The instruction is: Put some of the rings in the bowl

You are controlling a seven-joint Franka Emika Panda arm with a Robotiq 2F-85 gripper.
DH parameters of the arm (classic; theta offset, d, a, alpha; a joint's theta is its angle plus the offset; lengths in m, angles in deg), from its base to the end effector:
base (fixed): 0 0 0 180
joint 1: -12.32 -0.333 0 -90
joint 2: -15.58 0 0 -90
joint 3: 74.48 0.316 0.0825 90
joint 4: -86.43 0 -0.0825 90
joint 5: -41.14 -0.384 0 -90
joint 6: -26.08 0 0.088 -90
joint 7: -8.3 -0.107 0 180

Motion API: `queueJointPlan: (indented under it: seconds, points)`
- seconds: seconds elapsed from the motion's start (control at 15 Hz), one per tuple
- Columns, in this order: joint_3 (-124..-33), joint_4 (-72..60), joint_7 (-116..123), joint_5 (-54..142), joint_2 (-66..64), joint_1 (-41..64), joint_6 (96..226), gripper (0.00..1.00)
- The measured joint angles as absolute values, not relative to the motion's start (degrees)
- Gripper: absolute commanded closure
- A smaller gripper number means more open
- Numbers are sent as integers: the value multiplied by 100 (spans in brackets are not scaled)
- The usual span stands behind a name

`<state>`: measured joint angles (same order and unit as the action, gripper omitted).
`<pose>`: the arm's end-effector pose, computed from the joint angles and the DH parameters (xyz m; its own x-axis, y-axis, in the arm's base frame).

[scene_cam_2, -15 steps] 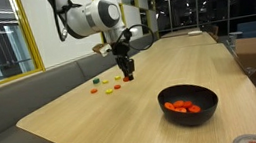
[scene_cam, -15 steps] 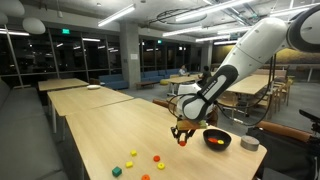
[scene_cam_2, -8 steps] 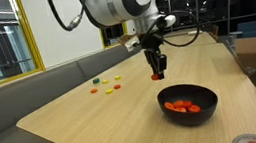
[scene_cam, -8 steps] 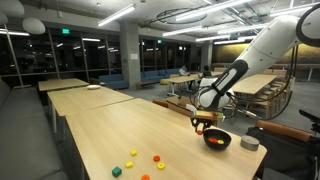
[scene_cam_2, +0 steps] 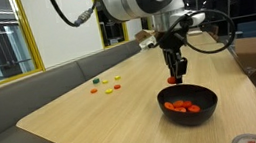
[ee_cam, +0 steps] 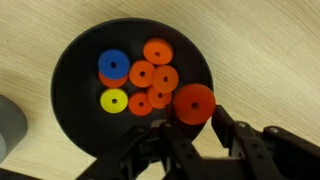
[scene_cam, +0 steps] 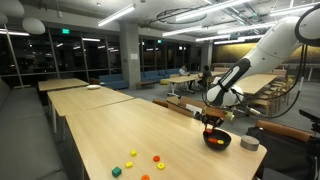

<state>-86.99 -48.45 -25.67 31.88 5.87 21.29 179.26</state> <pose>0.4887 -0.1981 0.2748 0.4456 -0.8904 0.0936 -0.8807 -0.4547 -0.1325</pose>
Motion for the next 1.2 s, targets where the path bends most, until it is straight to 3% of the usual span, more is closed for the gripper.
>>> queueJointPlan:
  seconds: [0.33,1.2]
  points:
    - [-8694,-4961,-2558,2938,584,2170,17915,0]
    - [-7878,-4184,-2896,3284,271,1041,17374,0]
